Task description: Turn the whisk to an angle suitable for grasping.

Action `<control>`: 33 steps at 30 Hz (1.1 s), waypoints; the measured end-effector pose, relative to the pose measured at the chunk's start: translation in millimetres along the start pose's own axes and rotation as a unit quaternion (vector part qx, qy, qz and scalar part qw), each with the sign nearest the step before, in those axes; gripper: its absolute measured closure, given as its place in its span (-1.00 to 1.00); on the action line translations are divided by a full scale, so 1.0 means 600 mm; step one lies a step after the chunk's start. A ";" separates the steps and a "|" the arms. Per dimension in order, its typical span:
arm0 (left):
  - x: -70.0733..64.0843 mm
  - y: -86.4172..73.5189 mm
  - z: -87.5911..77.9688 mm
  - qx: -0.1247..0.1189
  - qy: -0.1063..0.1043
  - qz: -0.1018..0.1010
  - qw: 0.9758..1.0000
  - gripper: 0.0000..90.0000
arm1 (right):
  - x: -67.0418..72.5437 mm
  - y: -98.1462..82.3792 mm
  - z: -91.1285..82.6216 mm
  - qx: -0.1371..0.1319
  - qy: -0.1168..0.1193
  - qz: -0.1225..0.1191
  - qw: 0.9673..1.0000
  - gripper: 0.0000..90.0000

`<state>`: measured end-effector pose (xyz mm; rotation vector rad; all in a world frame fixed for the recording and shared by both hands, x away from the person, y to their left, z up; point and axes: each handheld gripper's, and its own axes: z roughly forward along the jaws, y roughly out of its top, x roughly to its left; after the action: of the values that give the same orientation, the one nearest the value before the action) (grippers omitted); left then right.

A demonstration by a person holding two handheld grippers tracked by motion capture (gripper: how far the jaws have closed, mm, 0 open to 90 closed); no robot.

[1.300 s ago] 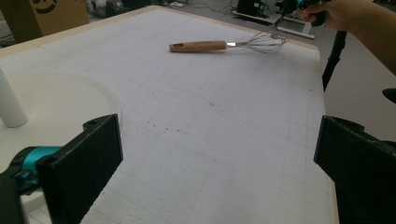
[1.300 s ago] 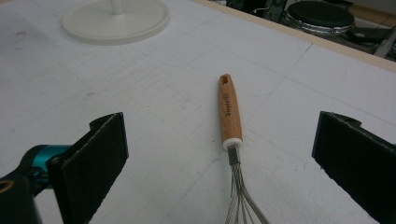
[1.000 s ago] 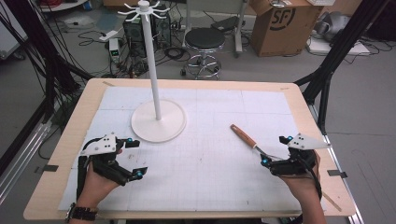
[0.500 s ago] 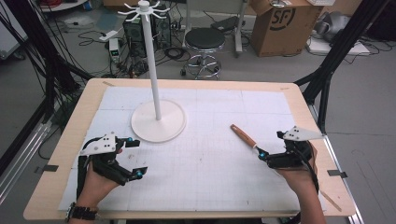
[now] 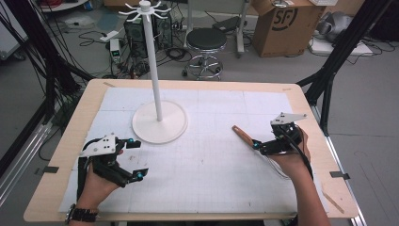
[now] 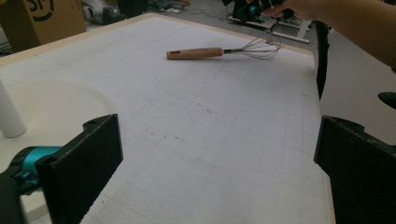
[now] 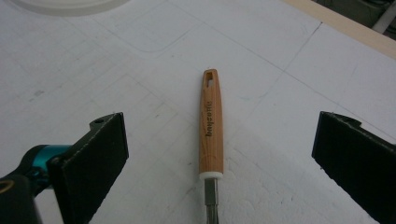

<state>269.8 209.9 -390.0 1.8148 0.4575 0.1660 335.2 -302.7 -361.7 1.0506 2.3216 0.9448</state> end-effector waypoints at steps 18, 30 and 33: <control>0.003 -0.002 -0.001 0.000 -0.002 -0.002 1.000 -0.96 | -0.012 0.023 0.094 0.130 -0.009 -0.010 0.991 -0.66; 0.003 -0.002 -0.001 -0.001 -0.002 -0.005 1.000 -0.96 | -0.007 0.015 0.114 0.191 0.014 -0.028 0.981 -0.09; 0.004 -0.003 -0.001 0.001 -0.003 -0.002 1.000 -0.96 | -0.007 0.014 0.116 0.203 0.016 -0.029 0.979 -0.05</control>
<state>271.5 211.9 -391.8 1.8161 0.4578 0.1570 384.2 -273.3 -402.9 1.1151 2.6226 0.4746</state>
